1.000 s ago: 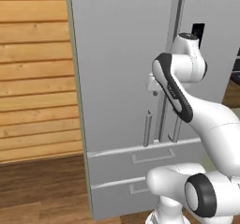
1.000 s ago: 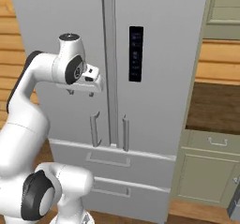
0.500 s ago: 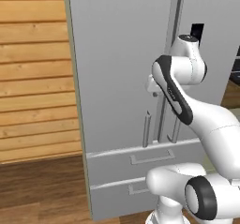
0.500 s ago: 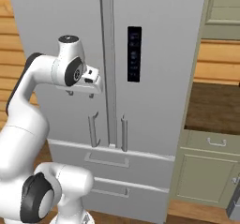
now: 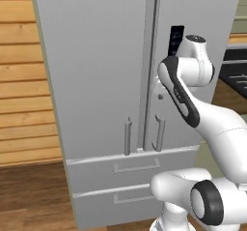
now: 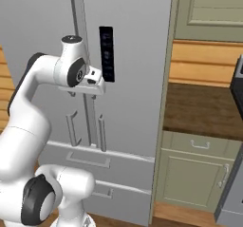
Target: Take the strawberry from the fridge and place it on top of the pancake, located on the dining counter.
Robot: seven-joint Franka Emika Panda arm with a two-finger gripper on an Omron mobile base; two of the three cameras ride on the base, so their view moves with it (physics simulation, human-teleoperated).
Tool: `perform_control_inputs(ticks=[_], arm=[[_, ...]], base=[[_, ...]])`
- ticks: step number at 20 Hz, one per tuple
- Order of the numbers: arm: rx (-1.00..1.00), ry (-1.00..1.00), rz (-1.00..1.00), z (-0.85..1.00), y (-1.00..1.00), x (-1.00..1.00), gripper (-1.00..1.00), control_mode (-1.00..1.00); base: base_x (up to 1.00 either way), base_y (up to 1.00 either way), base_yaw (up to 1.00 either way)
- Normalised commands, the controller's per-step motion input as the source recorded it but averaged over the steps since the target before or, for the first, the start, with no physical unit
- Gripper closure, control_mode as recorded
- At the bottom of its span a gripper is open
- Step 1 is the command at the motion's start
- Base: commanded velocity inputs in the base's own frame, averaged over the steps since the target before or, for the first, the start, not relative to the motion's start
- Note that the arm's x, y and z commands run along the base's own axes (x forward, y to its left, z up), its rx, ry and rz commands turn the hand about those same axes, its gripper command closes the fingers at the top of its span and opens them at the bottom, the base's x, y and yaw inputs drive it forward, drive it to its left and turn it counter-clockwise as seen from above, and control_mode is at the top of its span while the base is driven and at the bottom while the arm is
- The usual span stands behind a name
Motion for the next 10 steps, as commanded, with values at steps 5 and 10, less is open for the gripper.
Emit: perform_control_inputs(ticks=[5, 10], arm=[[0.00, 0.00, 0.00, 0.00, 0.00, 0.00, -1.00, 1.00], [0.00, 0.00, 0.00, 0.00, 0.00, 0.00, -1.00, 1.00]], base=[[-0.85, 0.05, 0.00], [-0.39, 0.27, -0.03]])
